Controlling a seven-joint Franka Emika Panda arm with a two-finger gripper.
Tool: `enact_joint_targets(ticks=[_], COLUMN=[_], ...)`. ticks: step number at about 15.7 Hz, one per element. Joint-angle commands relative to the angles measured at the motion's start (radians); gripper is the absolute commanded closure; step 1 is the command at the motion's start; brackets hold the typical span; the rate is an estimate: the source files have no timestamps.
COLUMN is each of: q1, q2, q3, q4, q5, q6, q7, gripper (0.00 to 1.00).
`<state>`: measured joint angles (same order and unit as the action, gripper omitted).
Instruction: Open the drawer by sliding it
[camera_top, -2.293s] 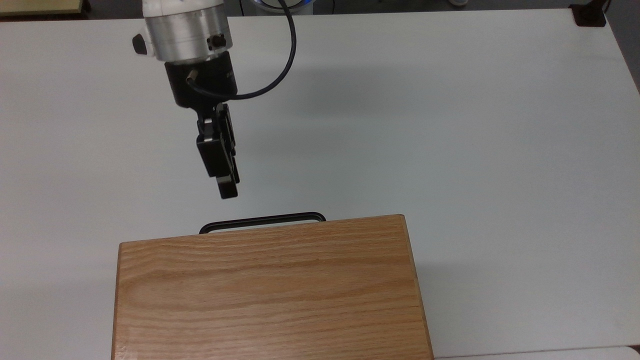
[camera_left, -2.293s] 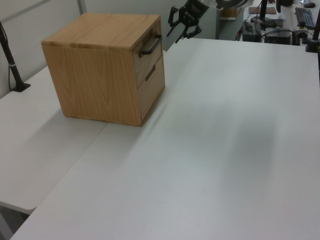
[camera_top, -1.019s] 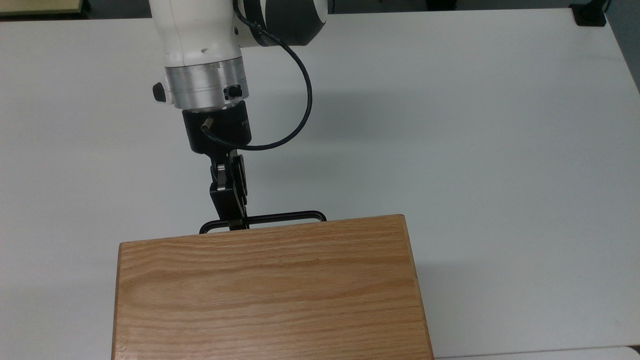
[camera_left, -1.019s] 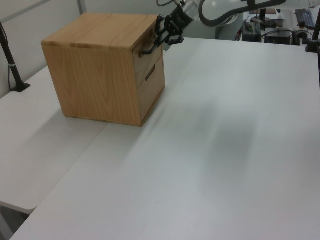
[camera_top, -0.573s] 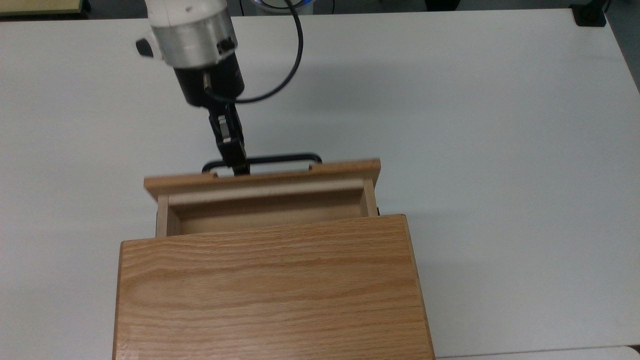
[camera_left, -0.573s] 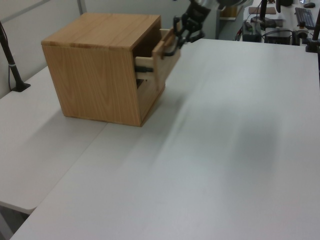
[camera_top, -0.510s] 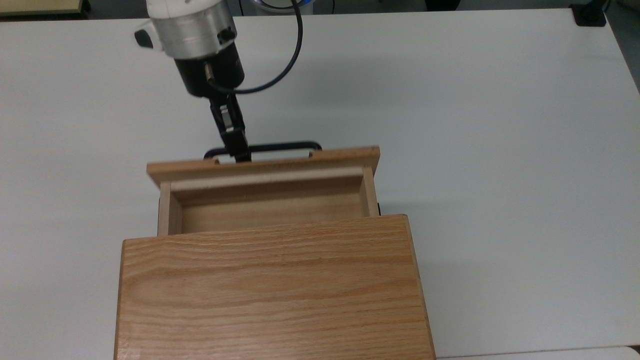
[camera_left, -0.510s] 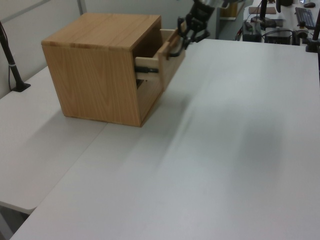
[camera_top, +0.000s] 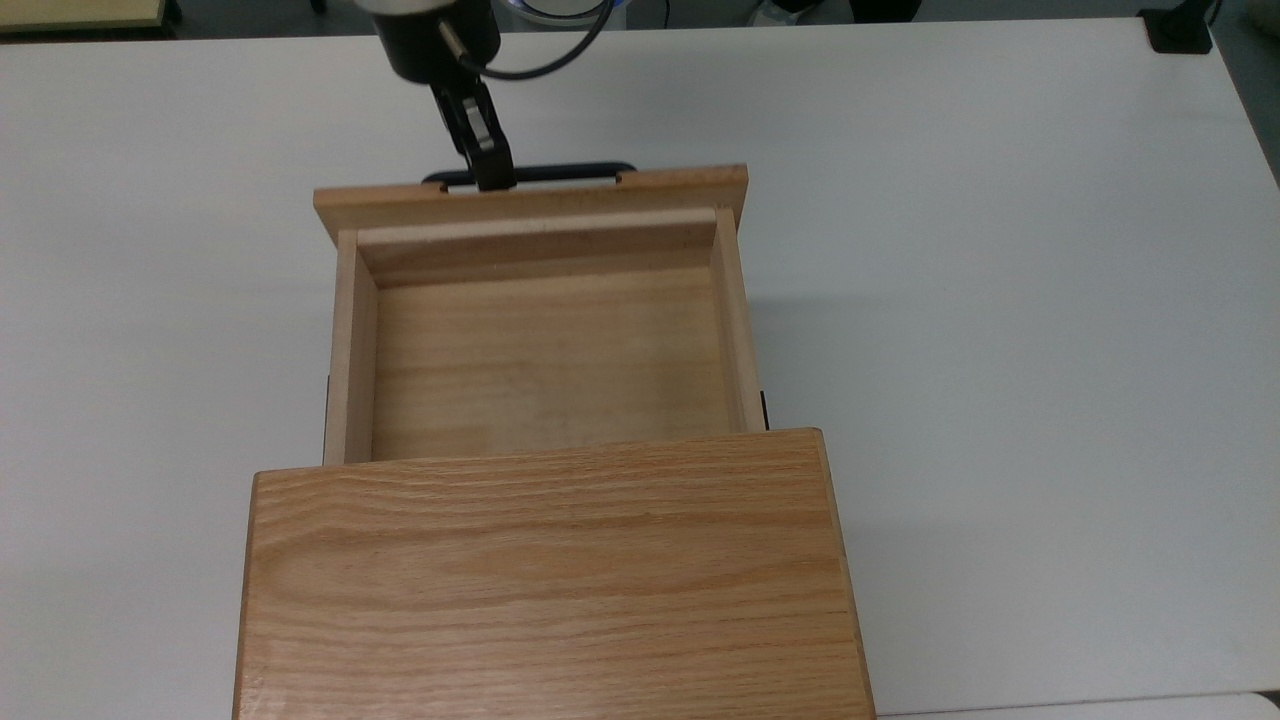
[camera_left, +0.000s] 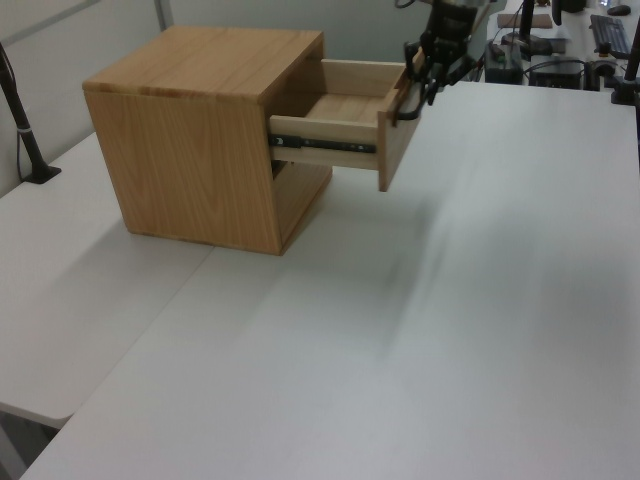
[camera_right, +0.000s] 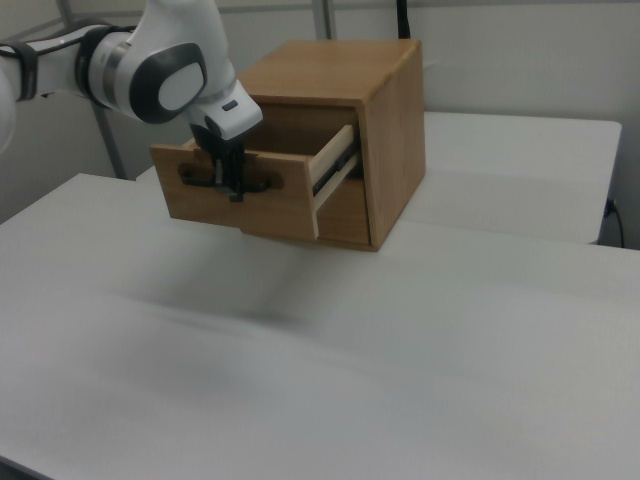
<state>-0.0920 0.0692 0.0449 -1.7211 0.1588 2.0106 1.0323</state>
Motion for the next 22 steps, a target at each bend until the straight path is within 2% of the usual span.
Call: enact_joint_targets(ticks=[1,3,4,5,6,7,10,13,16,19,20,22], q1=[0.003,0.003,0.003,0.003,0.005,0.005,0.008,0.008,0.021,0.032,0.038,0.063], q2=[-0.088,-0.092,-0.092,-0.092,-0.091,-0.091,-0.092,-0.1,-0.159,-0.219,-0.23,-0.226], q3=[0.01,0.009,0.009,0.009,0.009,0.009,0.009,0.009,0.009,0.009,0.009,0.009], q4=[-0.064,-0.074,-0.077,-0.077,-0.075,-0.074,-0.061,-0.008,0.001,-0.002,-0.002,-0.002], q5=[-0.007,-0.008,-0.013,-0.016,-0.018,-0.022,-0.041,-0.041,-0.045,-0.062,-0.079,-0.148], q6=[-0.09,-0.096,-0.098,-0.102,-0.104,-0.104,-0.105,-0.176,-0.259,-0.273,-0.289,-0.341], q7=[-0.08,-0.089,-0.09,-0.09,-0.09,-0.089,-0.092,-0.132,-0.185,-0.196,-0.231,-0.398], gripper=[0.94,0.91,0.85,0.62,0.24,0.0,0.0,0.0,0.0,0.0,0.0,0.0])
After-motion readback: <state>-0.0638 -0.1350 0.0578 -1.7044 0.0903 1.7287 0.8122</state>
